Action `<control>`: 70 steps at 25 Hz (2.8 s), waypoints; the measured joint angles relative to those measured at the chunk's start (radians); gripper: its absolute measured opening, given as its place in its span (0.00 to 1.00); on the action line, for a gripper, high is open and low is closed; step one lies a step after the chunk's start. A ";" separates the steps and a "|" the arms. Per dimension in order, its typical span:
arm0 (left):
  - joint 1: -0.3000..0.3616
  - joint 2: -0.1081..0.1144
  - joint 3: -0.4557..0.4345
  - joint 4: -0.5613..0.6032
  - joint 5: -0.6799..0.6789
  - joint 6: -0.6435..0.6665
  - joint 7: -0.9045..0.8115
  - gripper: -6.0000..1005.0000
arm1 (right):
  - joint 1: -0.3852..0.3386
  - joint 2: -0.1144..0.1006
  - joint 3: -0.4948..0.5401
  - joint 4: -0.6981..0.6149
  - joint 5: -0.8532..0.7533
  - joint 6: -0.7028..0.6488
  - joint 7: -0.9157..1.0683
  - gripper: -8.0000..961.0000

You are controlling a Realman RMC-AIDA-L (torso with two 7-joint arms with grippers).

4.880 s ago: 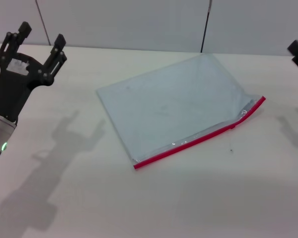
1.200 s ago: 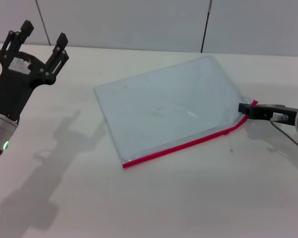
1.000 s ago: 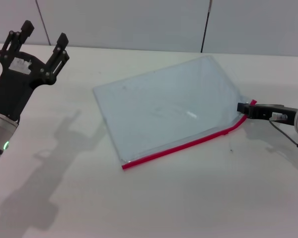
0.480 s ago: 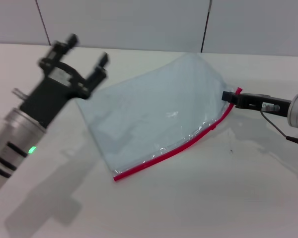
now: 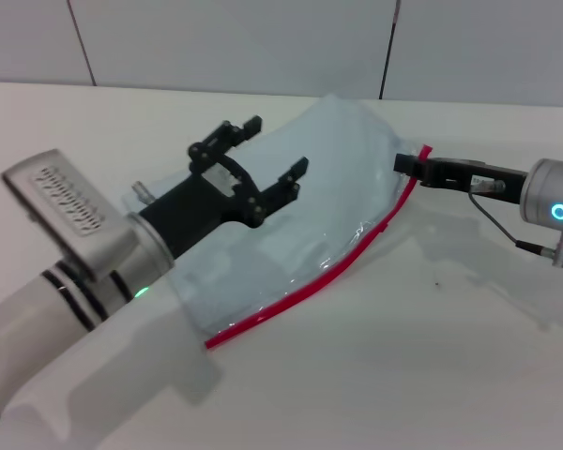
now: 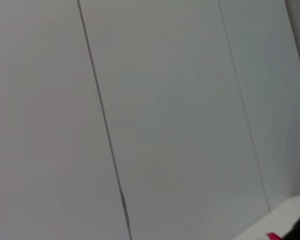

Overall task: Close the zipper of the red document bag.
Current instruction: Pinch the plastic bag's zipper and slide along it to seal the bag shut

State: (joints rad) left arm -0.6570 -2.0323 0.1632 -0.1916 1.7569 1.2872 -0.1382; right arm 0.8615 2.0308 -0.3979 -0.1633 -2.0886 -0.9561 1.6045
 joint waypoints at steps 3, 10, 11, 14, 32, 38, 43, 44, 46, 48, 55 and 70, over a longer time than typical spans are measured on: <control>-0.023 -0.003 0.001 -0.017 0.001 -0.060 -0.003 0.77 | 0.012 0.000 0.000 0.013 0.000 -0.002 -0.002 0.06; -0.060 -0.005 0.001 -0.052 0.001 -0.130 -0.012 0.76 | 0.026 0.003 0.022 0.037 0.008 -0.023 -0.026 0.06; -0.068 -0.005 0.002 -0.063 0.001 -0.151 -0.012 0.76 | 0.028 0.003 0.023 0.039 0.009 -0.024 -0.030 0.06; -0.093 -0.005 0.001 -0.089 0.003 -0.221 -0.008 0.76 | 0.031 0.002 0.024 0.041 0.010 -0.024 -0.032 0.06; -0.137 -0.001 -0.189 -0.241 0.014 -0.504 0.381 0.76 | 0.014 -0.001 0.025 0.035 0.010 -0.004 -0.027 0.06; -0.100 -0.002 -0.343 -0.362 0.013 -0.597 0.705 0.76 | 0.013 -0.001 0.025 0.034 0.010 0.001 -0.025 0.06; -0.073 -0.007 -0.430 -0.424 0.007 -0.670 0.887 0.76 | 0.018 -0.001 0.025 0.036 0.010 0.001 -0.025 0.06; -0.069 -0.008 -0.438 -0.434 0.003 -0.679 0.920 0.76 | 0.020 -0.001 0.025 0.037 0.010 0.001 -0.025 0.06; -0.064 -0.009 -0.443 -0.452 -0.006 -0.683 0.964 0.76 | 0.021 -0.001 0.025 0.039 0.010 0.001 -0.025 0.06; -0.061 -0.009 -0.442 -0.467 -0.014 -0.684 0.993 0.76 | 0.022 -0.001 0.025 0.039 0.010 0.001 -0.024 0.06; -0.007 -0.011 -0.444 -0.539 -0.029 -0.673 1.151 0.76 | 0.022 -0.001 0.025 0.041 0.011 0.000 -0.023 0.06; 0.003 -0.013 -0.445 -0.485 -0.033 -0.621 1.183 0.76 | 0.046 0.002 0.018 0.065 0.010 -0.073 -0.029 0.05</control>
State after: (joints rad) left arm -0.6540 -2.0448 -0.2819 -0.6766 1.7242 0.6663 1.0449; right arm 0.9075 2.0328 -0.3795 -0.0982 -2.0787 -1.0296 1.5753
